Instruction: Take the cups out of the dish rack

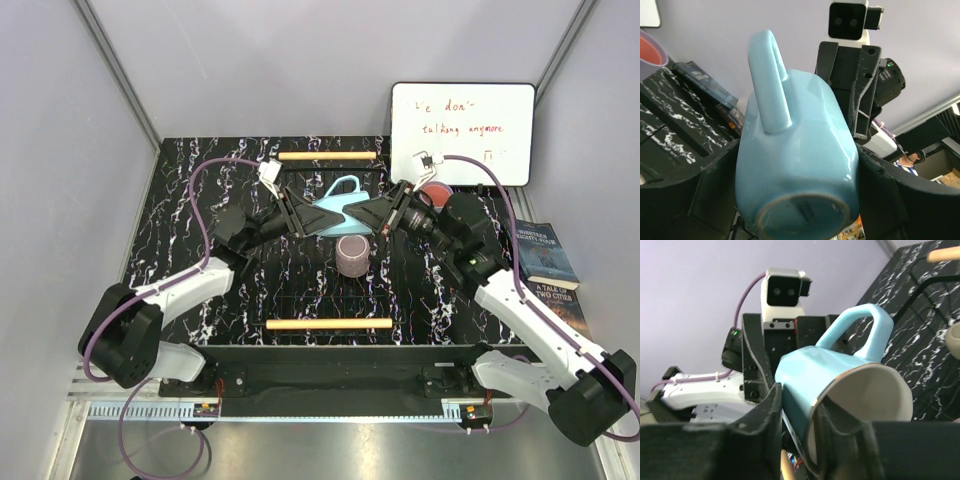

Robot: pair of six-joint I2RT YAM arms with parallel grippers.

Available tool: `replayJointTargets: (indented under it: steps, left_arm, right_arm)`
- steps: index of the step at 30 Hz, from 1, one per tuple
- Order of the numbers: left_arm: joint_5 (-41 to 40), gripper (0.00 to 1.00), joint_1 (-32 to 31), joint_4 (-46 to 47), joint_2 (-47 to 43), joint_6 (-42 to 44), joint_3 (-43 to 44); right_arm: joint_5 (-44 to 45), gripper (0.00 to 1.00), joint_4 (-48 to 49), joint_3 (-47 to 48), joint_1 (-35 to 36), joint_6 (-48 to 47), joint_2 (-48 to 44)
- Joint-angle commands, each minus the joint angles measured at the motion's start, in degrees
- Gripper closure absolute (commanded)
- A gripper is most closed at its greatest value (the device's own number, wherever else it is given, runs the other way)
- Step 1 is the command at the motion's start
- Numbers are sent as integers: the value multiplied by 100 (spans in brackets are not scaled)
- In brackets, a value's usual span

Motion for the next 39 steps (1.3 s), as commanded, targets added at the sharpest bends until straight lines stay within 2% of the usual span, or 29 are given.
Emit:
replayJointTargets:
  steps: [1, 5, 6, 7, 11, 12, 15, 20, 23, 24, 27, 29, 32, 35, 39]
  left_arm:
    - [140, 100, -299, 670, -96, 100, 161]
    - [149, 99, -291, 364, -70, 266, 231]
    - [158, 93, -290, 154, -70, 310, 301]
    - [193, 67, -256, 56, -61, 354, 328]
    - [88, 5, -1, -637, -175, 609, 433]
    - [27, 1, 69, -1214, -210, 705, 477]
    - [-272, 1, 342, -2295, -386, 1127, 714]
    - [-931, 1, 702, -3248, -649, 1339, 908]
    - [-1642, 1, 755, -4240, -860, 1654, 1048]
    - [-1853, 1, 755, -4834, -904, 1760, 1179]
    - [-2600, 1, 747, -5802, -1080, 1972, 1373]
    - [-3058, 1, 747, -6175, -1151, 2042, 1418]
    - [-3541, 1, 747, -6737, -1274, 2078, 1479]
    - [-3841, 1, 747, -7562, -1274, 2165, 1646]
    - [-4306, 1, 747, -8127, -1230, 2262, 1761]
  right_arm:
    - [-147, 99, 360, 105, 95, -92, 99]
    - [-7, 100, 256, -36, 103, -100, -112]
    - [116, 100, 177, -53, 103, -117, -173]
    - [178, 100, 2, -62, 103, -205, -322]
    - [635, 100, -614, -54, 103, -469, -779]
    - [818, 100, -876, -19, 103, -521, -867]
    - [1092, 100, -1281, 52, 103, -715, -1123]
    - [1505, 100, -1809, 131, 103, -873, -1343]
    - [2241, 100, -2677, 543, 103, -1145, -1220]
    - [2966, 100, -3020, 910, 103, -1224, -1142]
    - [4359, 100, -4643, 1631, 95, -1602, -597]
    - [5227, 100, -5130, 1879, 95, -1708, -167]
    - [5950, 100, -5606, 2064, 95, -1744, 299]
    - [6190, 100, -5748, 1995, 25, -1682, 695]
    - [6094, 100, -5774, 1889, -299, -1489, 1353]
